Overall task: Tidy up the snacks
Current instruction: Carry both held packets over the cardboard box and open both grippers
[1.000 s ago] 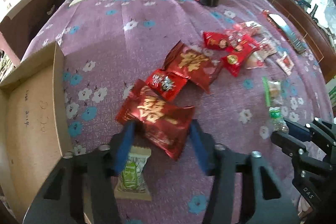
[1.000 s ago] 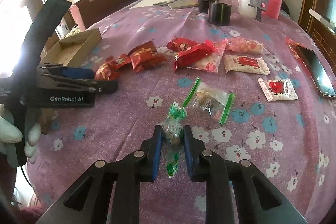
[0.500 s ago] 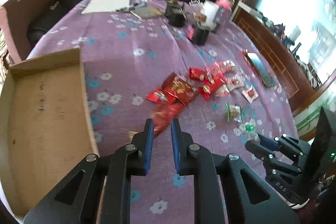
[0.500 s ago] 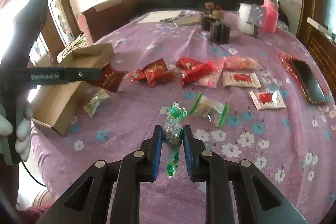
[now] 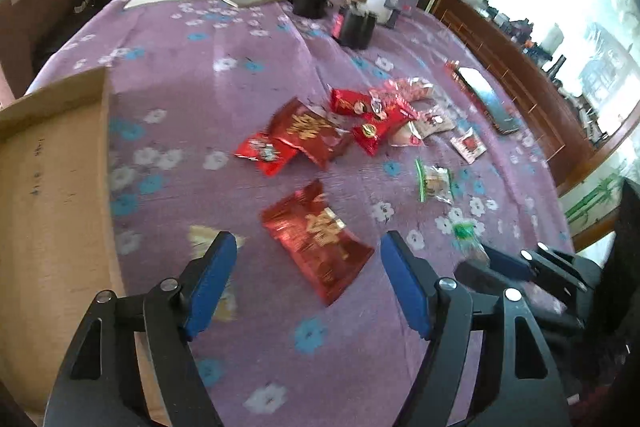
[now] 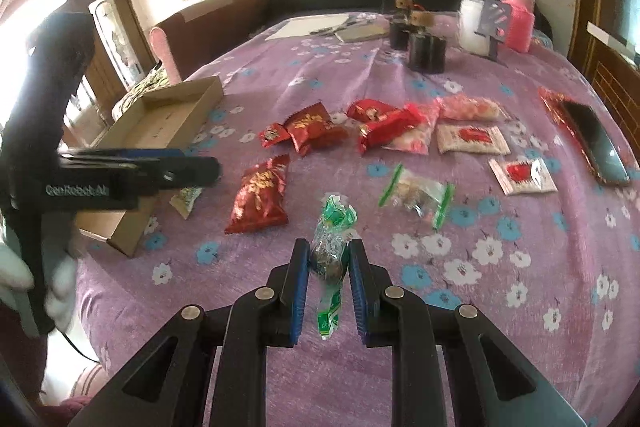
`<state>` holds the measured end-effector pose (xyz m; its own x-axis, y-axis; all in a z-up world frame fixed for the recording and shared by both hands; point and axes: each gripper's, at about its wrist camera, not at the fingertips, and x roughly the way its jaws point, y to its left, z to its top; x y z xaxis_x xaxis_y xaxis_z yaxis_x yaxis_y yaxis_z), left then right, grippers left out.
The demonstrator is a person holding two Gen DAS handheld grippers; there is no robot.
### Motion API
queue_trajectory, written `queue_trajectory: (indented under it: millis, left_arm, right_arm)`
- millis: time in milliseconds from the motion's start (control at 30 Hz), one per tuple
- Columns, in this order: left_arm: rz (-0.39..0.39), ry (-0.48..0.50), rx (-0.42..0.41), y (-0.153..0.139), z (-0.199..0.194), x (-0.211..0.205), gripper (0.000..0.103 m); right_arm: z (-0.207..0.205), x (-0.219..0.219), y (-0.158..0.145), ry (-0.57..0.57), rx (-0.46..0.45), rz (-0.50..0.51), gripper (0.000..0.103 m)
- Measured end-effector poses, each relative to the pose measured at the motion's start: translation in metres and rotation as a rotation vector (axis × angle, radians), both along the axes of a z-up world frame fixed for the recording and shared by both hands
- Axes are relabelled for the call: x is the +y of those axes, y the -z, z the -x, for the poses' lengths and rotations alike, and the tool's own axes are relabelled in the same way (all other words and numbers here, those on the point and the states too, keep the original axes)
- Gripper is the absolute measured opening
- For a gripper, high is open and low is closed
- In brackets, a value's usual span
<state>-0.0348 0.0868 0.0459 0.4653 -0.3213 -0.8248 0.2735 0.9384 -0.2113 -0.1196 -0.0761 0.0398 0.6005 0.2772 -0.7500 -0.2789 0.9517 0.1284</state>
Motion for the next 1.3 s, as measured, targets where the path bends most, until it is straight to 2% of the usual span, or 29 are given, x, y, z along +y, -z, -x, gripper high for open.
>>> queue_trajectory:
  millis: [33, 100, 133, 167, 233, 267, 400, 567, 767, 933, 1100, 1300]
  left_arm:
    - [-0.018, 0.0, 0.002, 0.004, -0.003, -0.007, 0.074]
    - [-0.112, -0.005, 0.003, 0.015, -0.01, -0.027, 0.074]
    - [-0.165, 0.003, 0.016, 0.024, -0.012, -0.037, 0.074]
    - [-0.183, 0.015, 0.041, 0.033, -0.013, -0.042, 0.073]
    - [-0.224, 0.026, -0.021, 0.032, -0.005, -0.051, 0.064]
    - [-0.209, 0.035, -0.021, 0.03, -0.002, -0.052, 0.057]
    - [-0.144, 0.034, -0.029, 0.016, 0.01, -0.041, 0.041]
    - [-0.002, 0.005, -0.027, -0.01, 0.024, -0.007, 0.037]
    - [0.117, -0.084, -0.085, -0.046, 0.032, 0.05, 0.037]
    - [0.117, -0.2, -0.132, -0.061, 0.024, 0.106, 0.037]
    - [0.106, -0.288, -0.09, -0.047, 0.0, 0.158, 0.037]
    - [0.107, -0.366, -0.037, -0.022, -0.028, 0.201, 0.037]
  right_arm:
    - [0.001, -0.002, 0.001, 0.005, 0.002, -0.001, 0.02]
    - [0.003, -0.005, 0.002, 0.012, 0.004, -0.004, 0.02]
    - [0.004, -0.008, 0.002, 0.014, 0.004, -0.007, 0.02]
    - [0.005, -0.01, 0.002, 0.017, 0.004, -0.009, 0.02]
    - [0.007, -0.015, 0.001, 0.023, 0.001, -0.019, 0.02]
    - [0.008, -0.016, 0.0, 0.025, -0.002, -0.023, 0.02]
    - [0.01, -0.021, -0.002, 0.027, -0.008, -0.034, 0.02]
    - [0.01, -0.014, -0.005, 0.014, -0.014, -0.042, 0.02]
    - [0.003, 0.014, -0.017, -0.041, -0.026, -0.052, 0.02]
    - [-0.011, 0.063, -0.031, -0.134, -0.036, -0.058, 0.02]
    - [-0.029, 0.133, -0.041, -0.247, -0.052, -0.052, 0.02]
    - [-0.073, 0.202, -0.039, -0.316, -0.025, -0.074, 0.02]
